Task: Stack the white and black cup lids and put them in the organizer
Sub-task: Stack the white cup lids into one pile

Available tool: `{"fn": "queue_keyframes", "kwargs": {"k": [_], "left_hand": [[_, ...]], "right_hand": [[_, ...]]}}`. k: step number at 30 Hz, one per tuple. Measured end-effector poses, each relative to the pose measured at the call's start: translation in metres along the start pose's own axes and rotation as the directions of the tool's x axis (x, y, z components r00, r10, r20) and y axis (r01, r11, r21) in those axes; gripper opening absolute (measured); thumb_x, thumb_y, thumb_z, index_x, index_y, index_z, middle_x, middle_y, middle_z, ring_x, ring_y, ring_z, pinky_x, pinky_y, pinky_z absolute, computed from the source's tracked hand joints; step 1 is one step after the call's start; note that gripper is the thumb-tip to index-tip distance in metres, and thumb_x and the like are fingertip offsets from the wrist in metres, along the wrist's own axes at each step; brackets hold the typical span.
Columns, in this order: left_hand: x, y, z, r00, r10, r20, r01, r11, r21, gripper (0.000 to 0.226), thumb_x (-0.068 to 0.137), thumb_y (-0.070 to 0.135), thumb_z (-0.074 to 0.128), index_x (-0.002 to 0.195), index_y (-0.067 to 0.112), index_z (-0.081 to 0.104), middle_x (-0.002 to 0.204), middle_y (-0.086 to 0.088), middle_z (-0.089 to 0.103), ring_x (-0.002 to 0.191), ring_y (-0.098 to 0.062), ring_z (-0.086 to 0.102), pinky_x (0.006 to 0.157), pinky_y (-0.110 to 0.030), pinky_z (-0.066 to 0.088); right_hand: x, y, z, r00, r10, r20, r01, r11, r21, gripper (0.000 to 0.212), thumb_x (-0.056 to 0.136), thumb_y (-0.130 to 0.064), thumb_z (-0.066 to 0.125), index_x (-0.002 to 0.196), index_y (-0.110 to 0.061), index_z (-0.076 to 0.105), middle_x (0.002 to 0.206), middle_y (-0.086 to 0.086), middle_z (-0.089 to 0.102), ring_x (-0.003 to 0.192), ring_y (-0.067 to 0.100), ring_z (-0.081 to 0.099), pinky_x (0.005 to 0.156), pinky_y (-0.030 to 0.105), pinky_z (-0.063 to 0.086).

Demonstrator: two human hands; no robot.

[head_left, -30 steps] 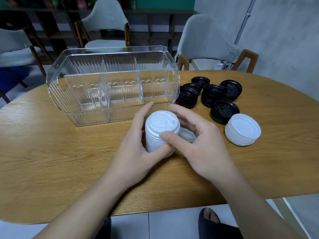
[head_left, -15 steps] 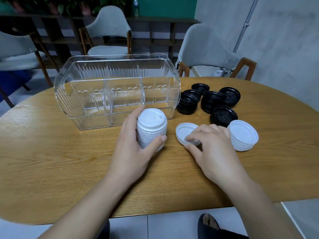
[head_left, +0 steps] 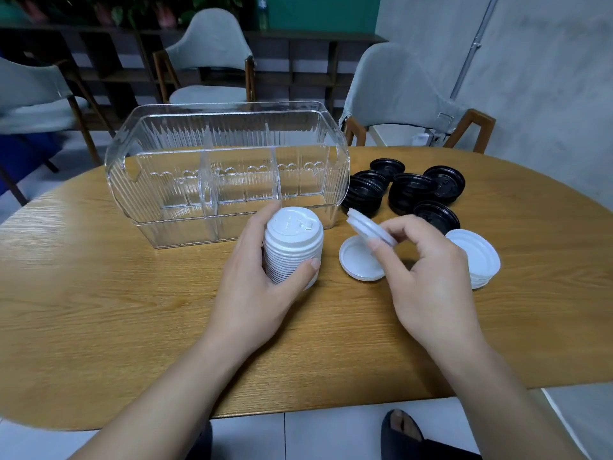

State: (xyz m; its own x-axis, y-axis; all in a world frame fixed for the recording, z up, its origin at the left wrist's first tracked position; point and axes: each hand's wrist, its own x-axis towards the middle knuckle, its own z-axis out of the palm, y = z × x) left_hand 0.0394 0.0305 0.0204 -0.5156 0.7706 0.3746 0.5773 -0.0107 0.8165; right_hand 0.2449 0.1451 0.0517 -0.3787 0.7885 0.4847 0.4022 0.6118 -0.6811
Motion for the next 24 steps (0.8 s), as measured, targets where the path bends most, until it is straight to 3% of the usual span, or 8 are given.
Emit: {"fn": "queue_keyframes", "kwargs": {"k": [4, 9, 13, 17, 24], "left_hand": [[-0.001, 0.001, 0.0, 1.0, -0.003, 0.021, 0.004, 1.0, -0.03, 0.088, 0.092, 0.038, 0.09, 0.166, 0.036, 0.043, 0.162, 0.027, 0.053, 0.151, 0.0, 0.051, 0.126, -0.036, 0.044], [-0.003, 0.001, 0.0, 0.997, 0.032, 0.069, -0.029, 0.999, -0.041, 0.091, 0.091, 0.038, 0.09, 0.167, 0.037, 0.04, 0.164, 0.028, 0.049, 0.154, 0.0, 0.047, 0.128, -0.04, 0.043], [-0.006, 0.006, 0.001, 0.984, 0.174, 0.032, -0.175, 0.984, 0.029, 0.102, 0.087, 0.033, 0.096, 0.171, 0.027, 0.038, 0.17, 0.011, 0.043, 0.164, -0.015, 0.037, 0.132, -0.052, 0.035], [-0.01, 0.012, 0.003, 0.916, 0.401, 0.016, -0.4, 0.91, 0.104, 0.098, 0.086, 0.044, 0.097, 0.165, 0.015, 0.048, 0.171, 0.002, 0.048, 0.167, -0.023, 0.033, 0.132, -0.064, 0.028], [-0.01, 0.008, 0.002, 0.902, 0.431, -0.018, -0.429, 0.901, 0.068, 0.088, 0.083, 0.046, 0.097, 0.156, 0.014, 0.059, 0.16, 0.004, 0.059, 0.159, -0.026, 0.043, 0.128, -0.067, 0.033]], "right_hand": [[-0.001, -0.012, -0.005, 0.997, 0.045, -0.066, -0.032, 0.983, 0.183, 0.012, 0.109, -0.025, 0.067, 0.119, -0.031, 0.072, 0.108, -0.014, 0.074, 0.105, 0.01, 0.069, 0.087, 0.026, 0.054], [0.003, -0.02, -0.009, 0.989, 0.134, -0.06, -0.09, 0.878, 0.47, 0.023, 0.114, -0.017, 0.059, 0.133, -0.021, 0.07, 0.117, -0.004, 0.079, 0.111, 0.014, 0.075, 0.093, 0.023, 0.057], [0.003, -0.023, -0.007, 0.989, 0.147, 0.032, -0.143, 0.857, 0.495, 0.025, 0.115, -0.02, 0.055, 0.131, -0.024, 0.074, 0.122, -0.007, 0.079, 0.119, 0.011, 0.072, 0.1, 0.025, 0.056], [-0.001, -0.031, -0.003, 0.986, 0.116, 0.121, -0.163, 0.837, 0.522, 0.025, 0.113, -0.016, 0.058, 0.129, -0.019, 0.076, 0.118, -0.01, 0.08, 0.109, 0.003, 0.074, 0.088, 0.014, 0.054], [-0.004, -0.034, 0.005, 0.981, 0.082, 0.175, -0.163, 0.838, 0.521, 0.024, 0.112, -0.018, 0.06, 0.13, -0.02, 0.076, 0.118, -0.013, 0.081, 0.111, 0.007, 0.076, 0.092, 0.02, 0.057]]}}
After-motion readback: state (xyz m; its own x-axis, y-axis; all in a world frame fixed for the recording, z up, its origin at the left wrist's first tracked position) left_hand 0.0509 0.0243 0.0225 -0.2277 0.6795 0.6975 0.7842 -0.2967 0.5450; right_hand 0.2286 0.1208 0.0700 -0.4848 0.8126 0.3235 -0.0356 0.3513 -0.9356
